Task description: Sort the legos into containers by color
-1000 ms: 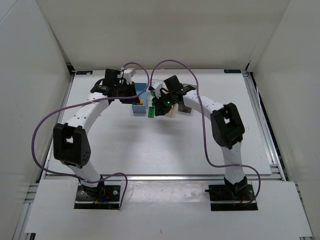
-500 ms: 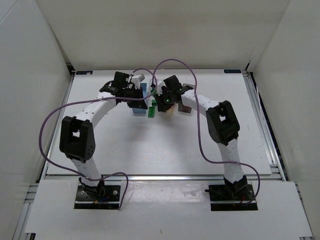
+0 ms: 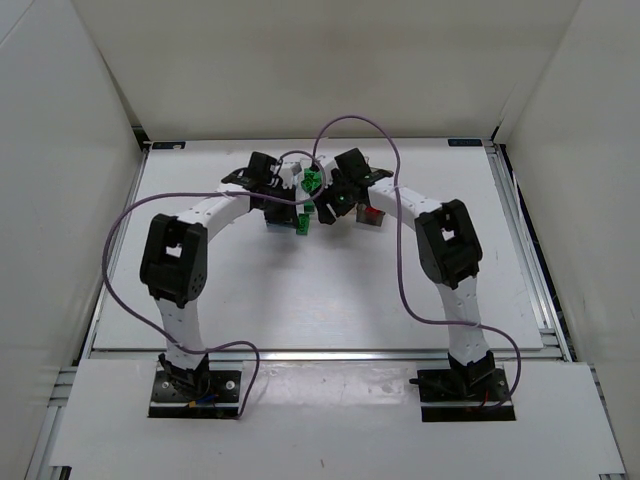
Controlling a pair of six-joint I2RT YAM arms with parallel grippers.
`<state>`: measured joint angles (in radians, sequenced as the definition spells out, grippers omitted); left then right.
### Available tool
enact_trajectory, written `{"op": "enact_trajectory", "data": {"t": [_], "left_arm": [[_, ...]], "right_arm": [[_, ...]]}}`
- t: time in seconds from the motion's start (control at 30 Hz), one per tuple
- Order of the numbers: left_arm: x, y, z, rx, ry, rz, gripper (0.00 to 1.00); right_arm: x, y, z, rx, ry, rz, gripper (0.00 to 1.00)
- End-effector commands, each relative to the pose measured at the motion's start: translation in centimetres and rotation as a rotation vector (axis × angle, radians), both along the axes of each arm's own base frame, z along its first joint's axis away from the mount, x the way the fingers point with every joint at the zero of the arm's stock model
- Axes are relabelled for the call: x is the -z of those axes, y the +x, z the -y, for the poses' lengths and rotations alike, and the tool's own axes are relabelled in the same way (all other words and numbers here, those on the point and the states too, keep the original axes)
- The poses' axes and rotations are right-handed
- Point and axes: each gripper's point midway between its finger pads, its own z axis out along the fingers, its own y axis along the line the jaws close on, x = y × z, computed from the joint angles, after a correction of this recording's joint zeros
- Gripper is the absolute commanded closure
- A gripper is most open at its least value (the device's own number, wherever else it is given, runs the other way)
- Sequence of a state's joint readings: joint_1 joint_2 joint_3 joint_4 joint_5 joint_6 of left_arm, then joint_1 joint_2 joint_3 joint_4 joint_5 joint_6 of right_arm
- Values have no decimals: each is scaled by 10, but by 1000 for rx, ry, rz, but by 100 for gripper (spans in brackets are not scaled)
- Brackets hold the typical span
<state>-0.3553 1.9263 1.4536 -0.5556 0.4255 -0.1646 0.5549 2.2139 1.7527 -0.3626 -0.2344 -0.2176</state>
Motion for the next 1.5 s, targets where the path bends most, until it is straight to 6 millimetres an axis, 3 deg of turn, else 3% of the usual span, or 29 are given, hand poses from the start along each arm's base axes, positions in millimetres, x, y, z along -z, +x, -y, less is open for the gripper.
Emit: {"op": "enact_trajectory", "data": {"t": [0.0, 0.2, 0.47, 0.7, 0.83, 0.97, 1.0, 1.1, 1.23, 1.47], "left_arm": [[-8, 18, 19, 26, 13, 78, 88], [9, 39, 17, -31, 67, 85, 88], [9, 68, -24, -173, 161, 153, 89], [13, 79, -39, -218, 205, 168, 88], [5, 66, -16, -130, 129, 143, 75], [-23, 42, 14, -60, 90, 191, 52], [-25, 36, 16, -68, 92, 184, 44], [-33, 22, 24, -96, 114, 179, 32], [-31, 12, 28, -153, 172, 178, 28], [-14, 22, 19, -279, 356, 211, 29]], "right_arm": [[-38, -4, -5, -33, 72, 43, 24], [-58, -16, -1, -60, 82, 71, 21], [-87, -30, 6, -62, 108, 106, 20], [-104, -33, 21, -40, 107, 140, 19], [-109, -30, 31, -28, 96, 159, 19], [-118, -24, 47, 14, 94, 180, 18], [-120, -22, 50, 22, 92, 185, 18], [-129, -17, 63, 60, 94, 203, 17], [-137, -10, 80, 104, 94, 219, 16], [-143, -6, 99, 142, 93, 234, 15]]}}
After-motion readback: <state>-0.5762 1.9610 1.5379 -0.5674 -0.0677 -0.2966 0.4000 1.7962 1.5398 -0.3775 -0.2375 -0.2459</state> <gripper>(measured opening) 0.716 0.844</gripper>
